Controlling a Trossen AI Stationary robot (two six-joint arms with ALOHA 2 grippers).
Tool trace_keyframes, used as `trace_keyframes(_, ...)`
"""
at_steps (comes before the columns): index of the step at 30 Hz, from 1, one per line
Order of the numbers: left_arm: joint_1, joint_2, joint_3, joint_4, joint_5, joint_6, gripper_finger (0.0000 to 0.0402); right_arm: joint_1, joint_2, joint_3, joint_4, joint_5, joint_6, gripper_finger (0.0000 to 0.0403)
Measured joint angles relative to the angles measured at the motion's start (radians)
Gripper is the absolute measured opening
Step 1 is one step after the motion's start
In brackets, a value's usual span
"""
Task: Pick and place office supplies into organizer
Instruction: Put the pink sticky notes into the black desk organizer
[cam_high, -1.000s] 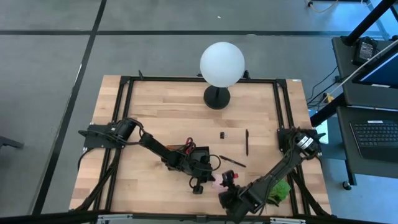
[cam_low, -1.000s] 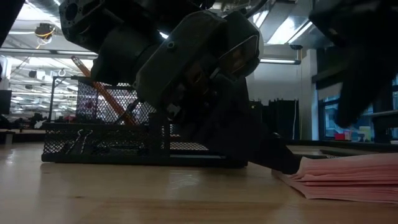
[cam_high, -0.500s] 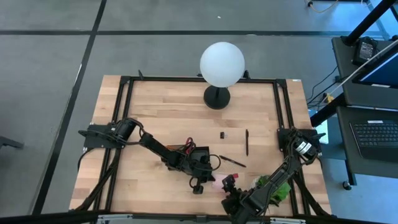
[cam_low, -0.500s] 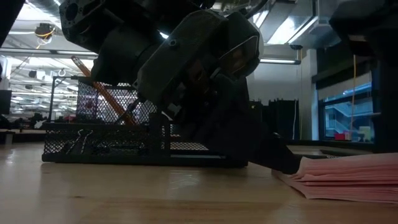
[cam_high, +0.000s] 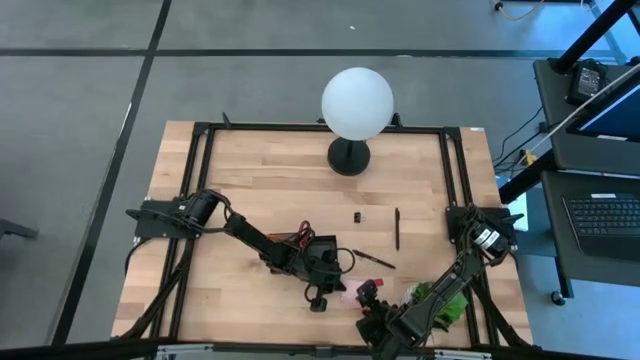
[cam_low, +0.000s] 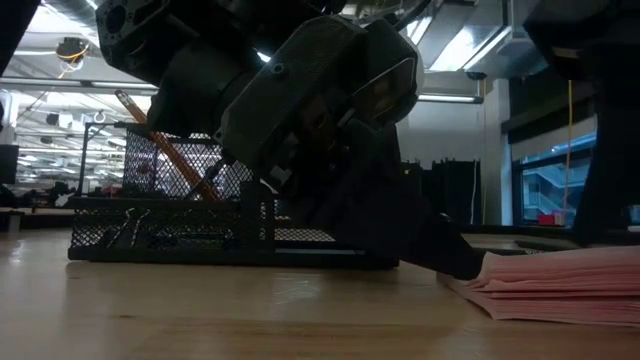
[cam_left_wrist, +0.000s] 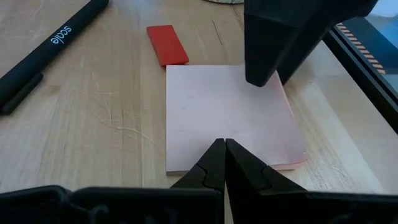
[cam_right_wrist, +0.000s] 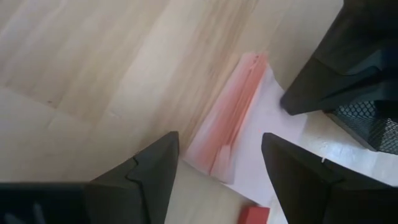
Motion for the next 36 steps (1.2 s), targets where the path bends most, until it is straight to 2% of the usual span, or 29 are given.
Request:
trace_keyframes(7, 0.0, 0.0, 0.0, 0.0, 0.001, 0.0, 0.0002, -0.001, 0.001, -0.003, -0.005, 0.056, 0.002, 0.0236)
trace_keyframes(16, 0.002, 0.0, 0.0, 0.0, 0.014, 0.0, 0.0002, -0.025, 0.001, -0.004, -0.009, 0.066, 0.044, 0.0236)
trace_keyframes(28, 0.001, 0.0, 0.0, 0.0, 0.018, -0.001, 0.0002, -0.028, 0.008, -0.008, -0.001, 0.183, 0.156, 0.0236)
trace_keyframes(36, 0.003, 0.0, 0.0, 0.0, 0.02, -0.008, 0.0002, -0.037, 0.008, -0.01, 0.042, 0.197, 0.159, 0.0236)
